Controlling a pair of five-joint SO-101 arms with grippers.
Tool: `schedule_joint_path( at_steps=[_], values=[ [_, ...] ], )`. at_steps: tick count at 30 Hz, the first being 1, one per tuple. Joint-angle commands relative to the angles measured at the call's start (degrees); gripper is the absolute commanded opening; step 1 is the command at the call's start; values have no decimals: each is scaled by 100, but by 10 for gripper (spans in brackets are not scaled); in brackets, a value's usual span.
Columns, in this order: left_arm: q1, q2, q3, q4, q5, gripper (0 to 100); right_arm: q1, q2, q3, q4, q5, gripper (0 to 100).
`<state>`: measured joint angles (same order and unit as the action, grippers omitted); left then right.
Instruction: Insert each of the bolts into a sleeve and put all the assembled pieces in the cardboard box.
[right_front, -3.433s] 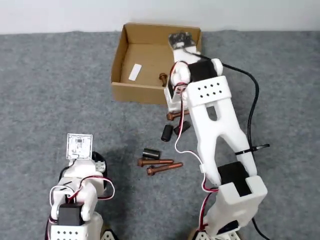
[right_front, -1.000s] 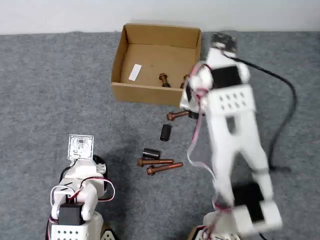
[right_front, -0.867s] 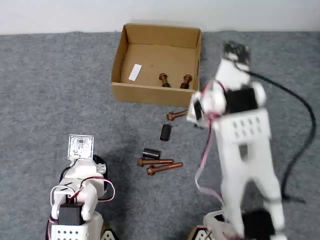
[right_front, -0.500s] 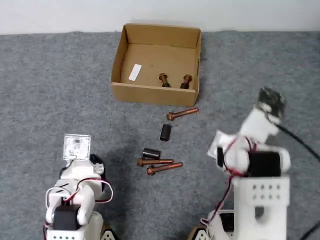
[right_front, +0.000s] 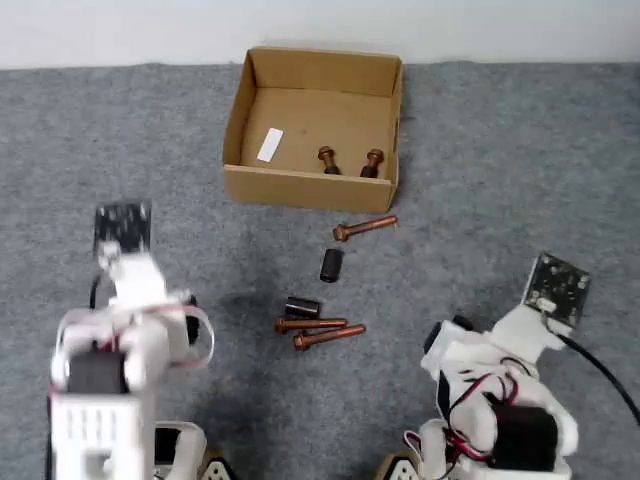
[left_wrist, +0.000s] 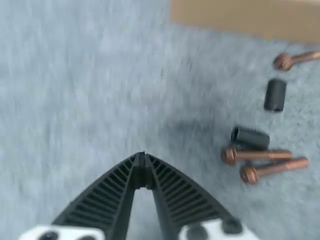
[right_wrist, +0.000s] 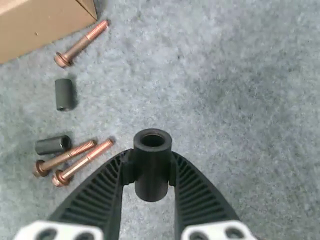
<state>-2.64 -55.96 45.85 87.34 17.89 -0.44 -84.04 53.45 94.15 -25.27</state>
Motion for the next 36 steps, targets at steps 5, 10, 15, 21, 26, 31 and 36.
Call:
schedule_joint_path(
  at_steps=[5, 10, 15, 21, 26, 31, 36],
  values=[
    [35, 2954, -2264, 1310, 1284, 6, 57, -514, 62, 4, 26, 8],
    [809, 3490, -2299, 1310, 1635, 6, 66, -549, 141, 4, -176, 8],
    [2101, 3613, -2316, 1187, 2321, 7, 66, -558, 149, 4, -193, 8],
    [2760, 4193, -2325, 835, 2752, 9, 75, -1068, 281, -13, -202, 8],
    [2884, 5064, -2818, 932, 2901, 120, 75, -1991, 659, -242, -26, 8],
    [3270, 5899, -3512, 1169, 2901, 172, 233, -1947, 659, -251, 9, 8],
    [3385, 6541, -3881, 1143, 2936, 172, 251, -1947, 668, -251, 9, 8]
  ],
)
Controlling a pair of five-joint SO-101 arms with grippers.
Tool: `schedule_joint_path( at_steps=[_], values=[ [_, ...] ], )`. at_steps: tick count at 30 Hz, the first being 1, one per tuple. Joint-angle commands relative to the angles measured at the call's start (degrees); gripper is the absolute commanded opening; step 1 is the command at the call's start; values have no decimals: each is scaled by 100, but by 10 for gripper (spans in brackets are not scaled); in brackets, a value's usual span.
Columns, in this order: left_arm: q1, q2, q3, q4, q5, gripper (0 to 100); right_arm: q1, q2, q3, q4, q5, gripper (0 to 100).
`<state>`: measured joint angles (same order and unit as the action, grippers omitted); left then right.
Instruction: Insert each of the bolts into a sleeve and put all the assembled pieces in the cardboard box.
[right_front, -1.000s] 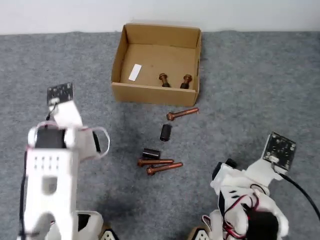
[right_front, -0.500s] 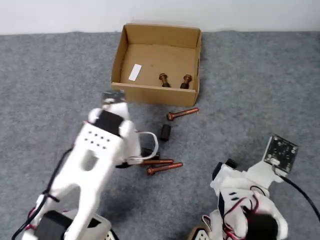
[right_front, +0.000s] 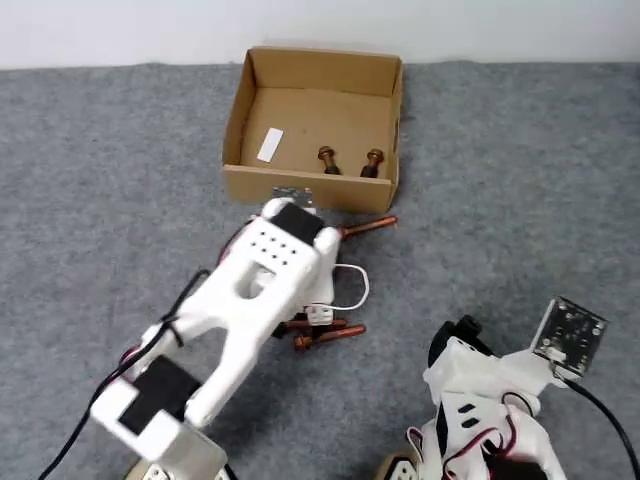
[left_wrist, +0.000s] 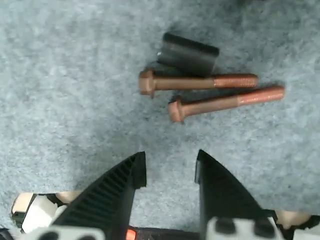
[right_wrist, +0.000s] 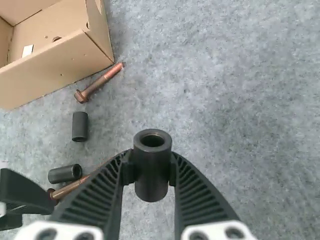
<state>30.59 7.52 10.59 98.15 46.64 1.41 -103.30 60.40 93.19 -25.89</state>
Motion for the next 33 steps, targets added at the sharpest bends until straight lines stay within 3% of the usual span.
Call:
schedule_joint_path(
  at_steps=[1, 15, 21, 27, 33],
  values=[
    [53, 334, -426, 62, 62, 172, 66, -22, -26, -154, 70, 8],
    [0, 2048, -1103, 53, 53, 161, 66, -22, -18, -154, 70, 8],
    [-615, 2593, -1648, 53, 185, 2, 66, -22, -18, -154, 70, 8],
    [-1301, 2840, -1930, 88, 193, 6, 66, -22, -18, -154, 70, 8],
    [-1442, 2312, -2299, 97, 185, 6, 57, -22, -18, -154, 70, 8]
  ],
)
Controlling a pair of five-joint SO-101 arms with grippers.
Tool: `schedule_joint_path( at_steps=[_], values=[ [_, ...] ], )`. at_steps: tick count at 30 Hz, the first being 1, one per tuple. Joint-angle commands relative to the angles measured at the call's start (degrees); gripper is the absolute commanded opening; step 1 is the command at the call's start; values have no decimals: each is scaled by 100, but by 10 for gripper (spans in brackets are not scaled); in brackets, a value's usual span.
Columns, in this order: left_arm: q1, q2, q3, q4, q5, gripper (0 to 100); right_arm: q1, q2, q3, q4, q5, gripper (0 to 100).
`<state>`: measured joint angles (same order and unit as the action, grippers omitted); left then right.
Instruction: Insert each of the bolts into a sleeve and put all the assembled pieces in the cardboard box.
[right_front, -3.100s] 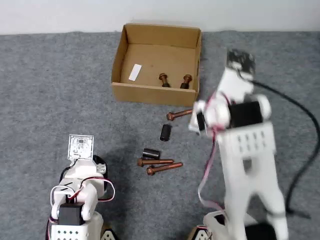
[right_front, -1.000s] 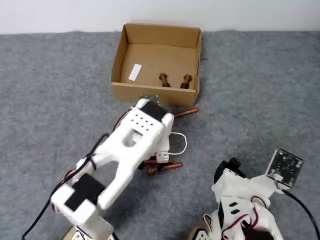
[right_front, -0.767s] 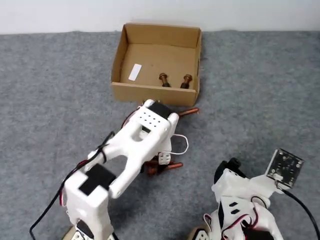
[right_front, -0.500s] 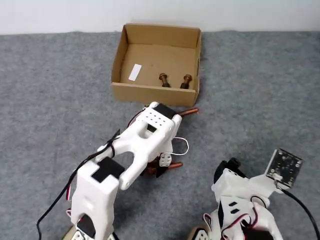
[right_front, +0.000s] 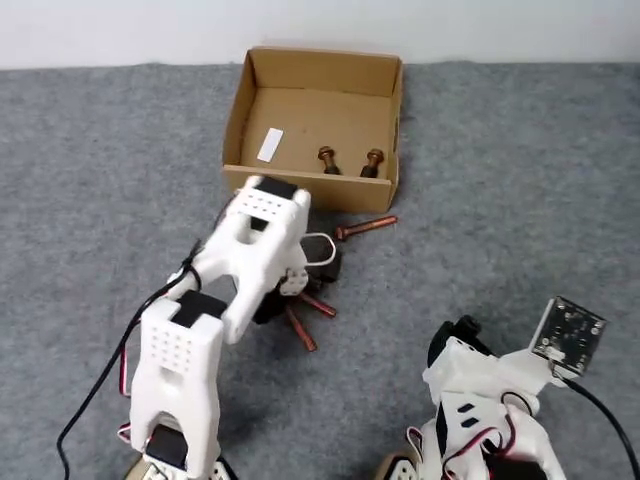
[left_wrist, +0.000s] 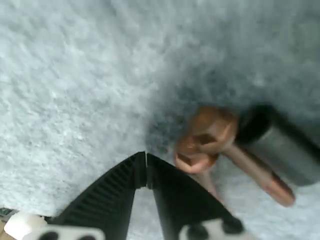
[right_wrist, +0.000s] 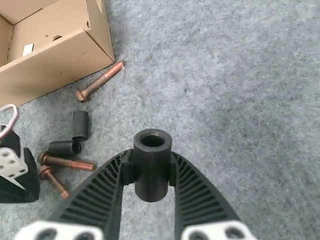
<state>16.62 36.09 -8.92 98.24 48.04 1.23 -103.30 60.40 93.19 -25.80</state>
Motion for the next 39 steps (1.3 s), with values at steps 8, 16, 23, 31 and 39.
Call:
schedule_joint_path(
  at_steps=[8, 16, 23, 31, 39],
  values=[
    [325, -1240, -374, 229, -273, 6, 66, -22, -9, -154, 62, 8],
    [589, -1284, 207, 211, -132, 128, 66, -22, -9, -154, 62, 8],
    [563, -1284, 198, 79, -97, 159, 66, -22, -9, -154, 62, 8],
    [563, -1266, 224, -281, -97, 159, 66, -22, -9, -154, 62, 8],
    [448, -343, 189, -360, -88, 159, 57, -22, -9, -154, 62, 8]
  ],
)
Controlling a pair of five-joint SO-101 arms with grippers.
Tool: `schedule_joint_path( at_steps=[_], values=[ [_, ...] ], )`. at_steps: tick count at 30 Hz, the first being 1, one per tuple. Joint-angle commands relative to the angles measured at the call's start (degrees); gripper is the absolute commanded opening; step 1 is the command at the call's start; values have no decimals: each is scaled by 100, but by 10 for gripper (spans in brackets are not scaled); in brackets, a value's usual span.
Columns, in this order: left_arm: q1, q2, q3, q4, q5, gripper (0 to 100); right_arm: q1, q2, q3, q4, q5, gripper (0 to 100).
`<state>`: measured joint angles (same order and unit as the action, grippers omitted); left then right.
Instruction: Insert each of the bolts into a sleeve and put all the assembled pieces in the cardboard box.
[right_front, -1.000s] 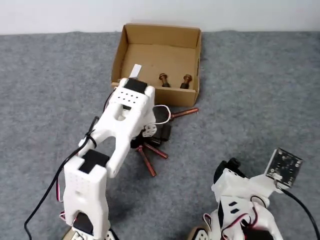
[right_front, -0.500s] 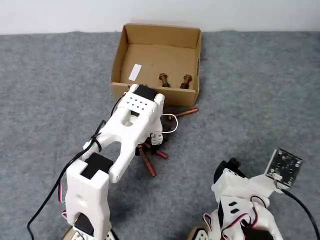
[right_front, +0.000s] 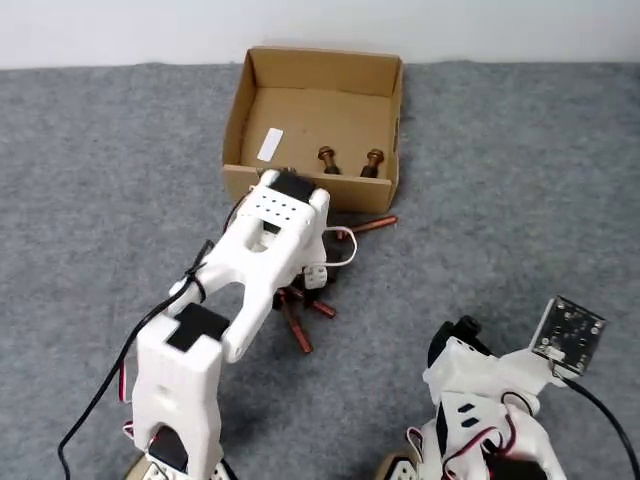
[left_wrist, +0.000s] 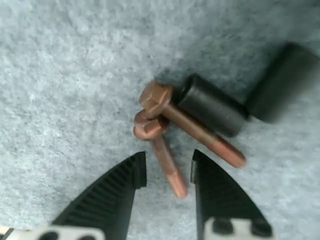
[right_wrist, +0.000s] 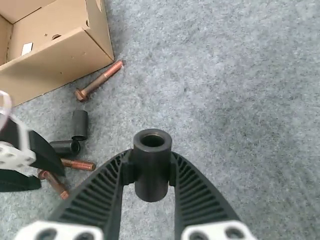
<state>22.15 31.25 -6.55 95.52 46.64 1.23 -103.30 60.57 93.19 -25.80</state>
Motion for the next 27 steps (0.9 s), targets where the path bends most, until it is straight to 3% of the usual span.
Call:
schedule_joint_path(
  at_steps=[1, 4, 8, 9, 17, 27],
  values=[
    [-185, 264, -48, -88, 53, 159, 57, -22, -26, -154, 62, 8],
    [-510, 536, -57, -299, 62, 145, 57, -22, -26, -154, 62, 8],
    [-835, 668, -127, -501, 26, 0, 57, -22, -26, -154, 62, 8],
    [-826, 659, -154, -484, 26, 6, 57, -22, -26, -154, 62, 8],
    [-211, 70, -690, 413, 62, 4, 57, -22, 0, -171, 62, 8],
    [457, -2303, -708, 475, 9, 4, 48, -22, -9, -171, 70, 8]
  ],
)
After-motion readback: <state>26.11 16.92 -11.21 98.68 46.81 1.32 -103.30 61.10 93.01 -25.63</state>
